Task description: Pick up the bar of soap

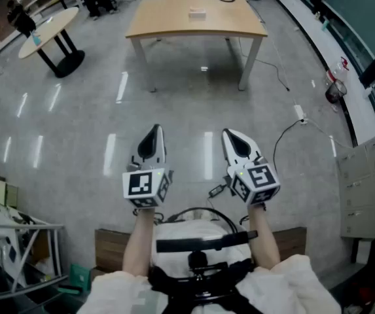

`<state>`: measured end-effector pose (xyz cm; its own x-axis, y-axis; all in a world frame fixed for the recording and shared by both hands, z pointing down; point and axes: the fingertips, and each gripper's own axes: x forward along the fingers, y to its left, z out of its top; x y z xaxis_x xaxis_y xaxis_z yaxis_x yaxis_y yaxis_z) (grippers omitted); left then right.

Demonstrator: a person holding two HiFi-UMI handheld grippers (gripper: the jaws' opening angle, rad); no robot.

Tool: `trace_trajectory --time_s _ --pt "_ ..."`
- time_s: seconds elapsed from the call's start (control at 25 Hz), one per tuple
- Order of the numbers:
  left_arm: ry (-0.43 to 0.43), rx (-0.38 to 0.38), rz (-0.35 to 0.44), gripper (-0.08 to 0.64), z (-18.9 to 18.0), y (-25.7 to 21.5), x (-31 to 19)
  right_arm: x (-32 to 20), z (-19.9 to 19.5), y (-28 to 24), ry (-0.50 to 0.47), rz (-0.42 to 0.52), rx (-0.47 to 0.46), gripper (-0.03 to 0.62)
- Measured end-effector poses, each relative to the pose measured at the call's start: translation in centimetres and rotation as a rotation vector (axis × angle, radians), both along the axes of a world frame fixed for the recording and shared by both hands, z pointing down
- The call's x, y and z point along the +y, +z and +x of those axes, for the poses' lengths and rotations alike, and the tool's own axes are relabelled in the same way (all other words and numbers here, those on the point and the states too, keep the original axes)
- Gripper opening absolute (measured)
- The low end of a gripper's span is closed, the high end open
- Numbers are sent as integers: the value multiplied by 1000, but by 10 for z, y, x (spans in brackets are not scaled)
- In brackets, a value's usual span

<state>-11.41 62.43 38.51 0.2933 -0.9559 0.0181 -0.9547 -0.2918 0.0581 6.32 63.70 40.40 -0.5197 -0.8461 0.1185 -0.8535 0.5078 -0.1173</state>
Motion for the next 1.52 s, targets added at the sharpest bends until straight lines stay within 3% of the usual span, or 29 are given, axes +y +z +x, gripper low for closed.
trace_trajectory --time_s 0.76,1.04,1.32,1.52 --pt "-16 21 -4 5 30 20 -10 -6 47 4 4 -14 -78 9" --pt "-78 29 -2 5 19 24 -17 -14 72 25 -8 -69 -74 8" --pt "-61 46 -23 5 25 48 -74 -63 81 42 22 -93 -57 8" --pt "-38 75 -18 5 18 55 -158 -146 68 41 29 -76 -36 8"
